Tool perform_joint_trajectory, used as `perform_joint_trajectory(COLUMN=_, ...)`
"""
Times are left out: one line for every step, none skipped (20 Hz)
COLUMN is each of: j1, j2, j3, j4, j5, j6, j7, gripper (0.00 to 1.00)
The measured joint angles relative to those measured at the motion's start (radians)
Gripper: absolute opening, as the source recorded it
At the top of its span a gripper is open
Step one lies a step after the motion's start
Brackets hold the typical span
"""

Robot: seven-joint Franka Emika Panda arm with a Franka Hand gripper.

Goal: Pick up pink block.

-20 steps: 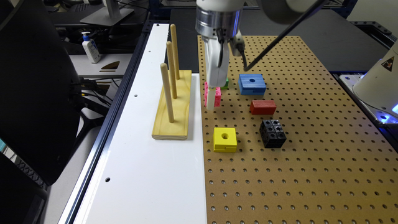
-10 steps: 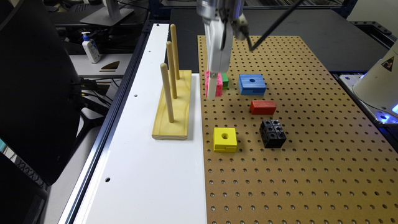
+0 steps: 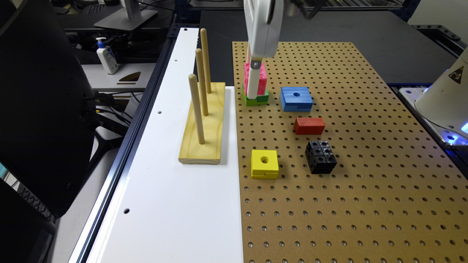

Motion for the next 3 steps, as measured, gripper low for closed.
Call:
perform_joint_trajectory(j1=0.0, j2=-0.009, j3=0.0, j4=0.0, j5=0.0, j6=-0.007, j7=0.0, gripper=0.0)
perform_joint_trajectory(j1=0.0, j2=-0.02, j3=0.0, j4=0.002, j5=0.0, j6=-0.018, j7=0.0, gripper=0.0)
perform_joint_trajectory(j1=0.0, j2=-0.035, j3=0.0, j4=0.005, j5=0.0, j6=-0.033, j7=0.0, gripper=0.0)
